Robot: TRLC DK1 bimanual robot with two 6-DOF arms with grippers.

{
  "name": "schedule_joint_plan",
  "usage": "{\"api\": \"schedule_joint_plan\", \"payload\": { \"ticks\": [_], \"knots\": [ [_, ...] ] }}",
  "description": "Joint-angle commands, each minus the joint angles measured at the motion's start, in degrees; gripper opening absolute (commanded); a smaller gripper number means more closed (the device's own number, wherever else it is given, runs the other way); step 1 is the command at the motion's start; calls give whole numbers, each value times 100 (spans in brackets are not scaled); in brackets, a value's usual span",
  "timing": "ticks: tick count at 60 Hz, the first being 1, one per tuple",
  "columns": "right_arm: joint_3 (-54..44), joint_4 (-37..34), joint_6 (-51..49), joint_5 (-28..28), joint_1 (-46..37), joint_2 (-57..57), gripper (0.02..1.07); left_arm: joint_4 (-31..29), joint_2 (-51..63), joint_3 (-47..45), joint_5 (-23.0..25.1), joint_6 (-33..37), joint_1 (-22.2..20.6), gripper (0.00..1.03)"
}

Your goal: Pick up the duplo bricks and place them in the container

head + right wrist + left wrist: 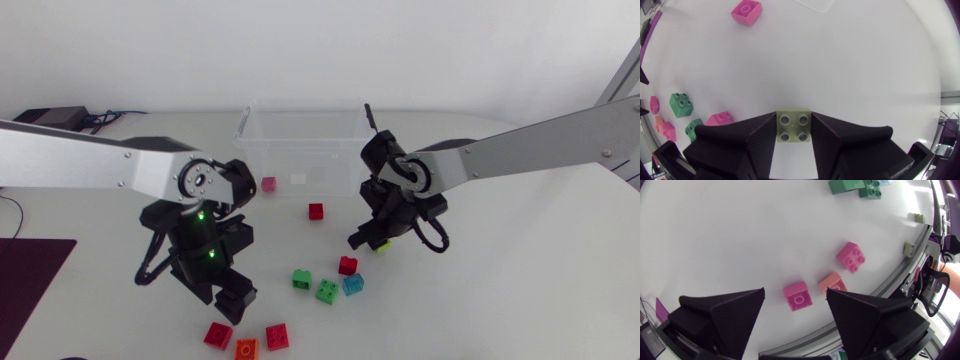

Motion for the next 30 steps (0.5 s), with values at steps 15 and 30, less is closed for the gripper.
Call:
{"api": "schedule_joint_plan", "payload": {
  "ticks": [15,30],
  "knots": [
    [-225,146,148,20,-48,-323,35,1161,-349,-1225,-93,-902,-56,69],
    [-339,278,156,11,-57,-393,36,1336,-1026,-1682,-216,-1157,-65,55]
  ]
}}
